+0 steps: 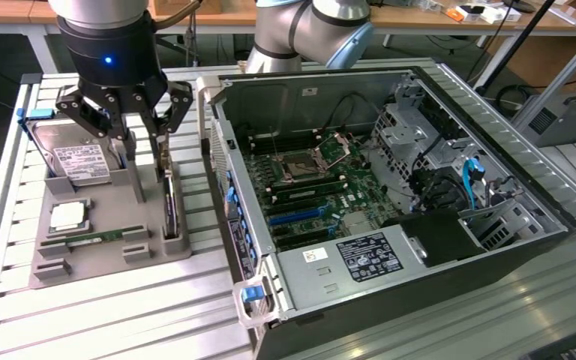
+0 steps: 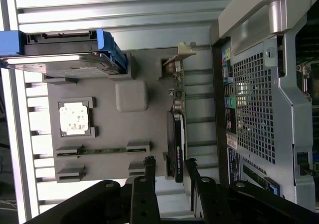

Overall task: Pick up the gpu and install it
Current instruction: 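Pick up the gpu and move the gpu toward the slot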

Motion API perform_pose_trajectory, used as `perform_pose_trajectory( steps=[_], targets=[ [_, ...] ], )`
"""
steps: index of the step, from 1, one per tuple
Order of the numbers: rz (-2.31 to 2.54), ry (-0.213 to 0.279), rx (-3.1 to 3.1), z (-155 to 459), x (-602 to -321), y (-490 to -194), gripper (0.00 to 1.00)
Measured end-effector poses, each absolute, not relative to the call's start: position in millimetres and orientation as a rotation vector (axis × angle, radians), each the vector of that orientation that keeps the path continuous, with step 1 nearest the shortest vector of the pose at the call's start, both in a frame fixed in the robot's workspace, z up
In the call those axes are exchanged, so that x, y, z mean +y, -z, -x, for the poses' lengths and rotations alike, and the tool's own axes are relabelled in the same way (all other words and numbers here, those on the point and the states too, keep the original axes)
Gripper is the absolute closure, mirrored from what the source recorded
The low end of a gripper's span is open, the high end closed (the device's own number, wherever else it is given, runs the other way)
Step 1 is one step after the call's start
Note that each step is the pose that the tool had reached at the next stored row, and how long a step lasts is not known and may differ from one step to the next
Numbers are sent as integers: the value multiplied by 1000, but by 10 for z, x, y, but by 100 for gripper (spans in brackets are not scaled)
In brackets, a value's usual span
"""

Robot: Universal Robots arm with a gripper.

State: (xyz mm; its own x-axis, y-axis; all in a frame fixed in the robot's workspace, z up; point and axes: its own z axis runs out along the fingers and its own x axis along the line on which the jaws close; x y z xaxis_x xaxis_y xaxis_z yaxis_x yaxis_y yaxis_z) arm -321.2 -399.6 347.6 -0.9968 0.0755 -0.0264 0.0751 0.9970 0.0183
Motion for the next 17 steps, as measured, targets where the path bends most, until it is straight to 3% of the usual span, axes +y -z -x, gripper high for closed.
perform_pose_trajectory(
  steps=[17],
  targets=[
    [-117, -27, 3112, 3212, -4000, -3438, 64]
  ],
)
